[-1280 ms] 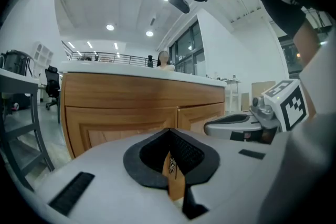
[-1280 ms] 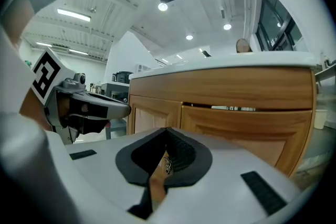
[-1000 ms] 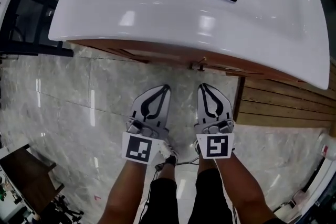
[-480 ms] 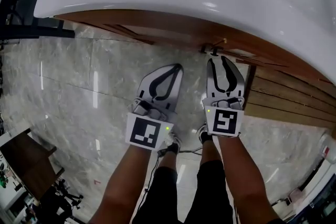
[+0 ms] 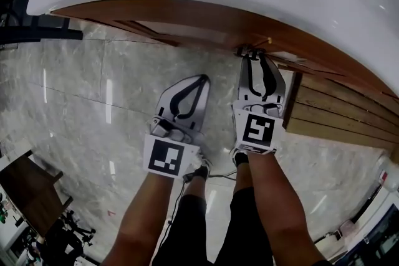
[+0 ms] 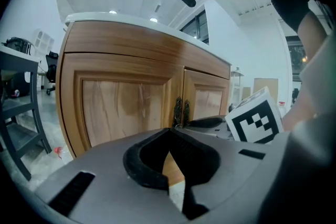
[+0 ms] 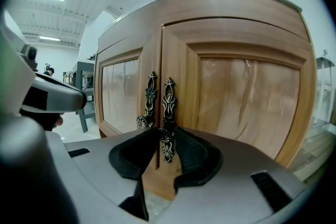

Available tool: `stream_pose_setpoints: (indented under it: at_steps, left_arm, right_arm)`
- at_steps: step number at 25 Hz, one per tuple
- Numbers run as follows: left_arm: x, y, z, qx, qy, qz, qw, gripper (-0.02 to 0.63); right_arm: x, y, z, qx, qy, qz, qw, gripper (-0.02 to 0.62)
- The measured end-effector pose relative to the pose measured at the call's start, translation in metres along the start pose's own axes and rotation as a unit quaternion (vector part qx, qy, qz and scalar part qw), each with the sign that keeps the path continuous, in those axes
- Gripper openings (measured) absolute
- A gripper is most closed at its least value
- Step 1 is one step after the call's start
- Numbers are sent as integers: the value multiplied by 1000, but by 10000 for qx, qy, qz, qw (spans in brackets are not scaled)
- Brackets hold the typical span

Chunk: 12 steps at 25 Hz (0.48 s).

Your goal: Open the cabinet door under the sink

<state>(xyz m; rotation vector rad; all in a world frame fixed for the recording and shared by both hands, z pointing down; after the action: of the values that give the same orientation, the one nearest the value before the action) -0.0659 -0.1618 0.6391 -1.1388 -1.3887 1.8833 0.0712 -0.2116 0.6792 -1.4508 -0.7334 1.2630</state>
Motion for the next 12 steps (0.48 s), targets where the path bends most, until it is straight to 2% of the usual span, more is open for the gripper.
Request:
stream_pose_setpoints:
  at_steps: [4,12]
  left_arm:
    - [7,-4,1,37,39,38,10000,20]
    - [16,-3,1,11,40,-13,10000,20]
  right_arm:
    - [0,0,4,116,-391,86,9991,124]
    - [0,-3,7,-163,-560,242,9980,98]
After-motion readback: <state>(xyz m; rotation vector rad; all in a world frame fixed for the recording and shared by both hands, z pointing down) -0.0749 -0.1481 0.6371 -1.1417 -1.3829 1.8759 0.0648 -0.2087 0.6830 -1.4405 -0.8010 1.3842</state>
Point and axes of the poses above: the fingertips, and each gripper's own axes: x backward along the fingers, z to its left, y out of its top, the point moved 6 cm from there along x, backward along the fingers, and after that the axes turned 2 degrees about z, right-handed, at the moved point
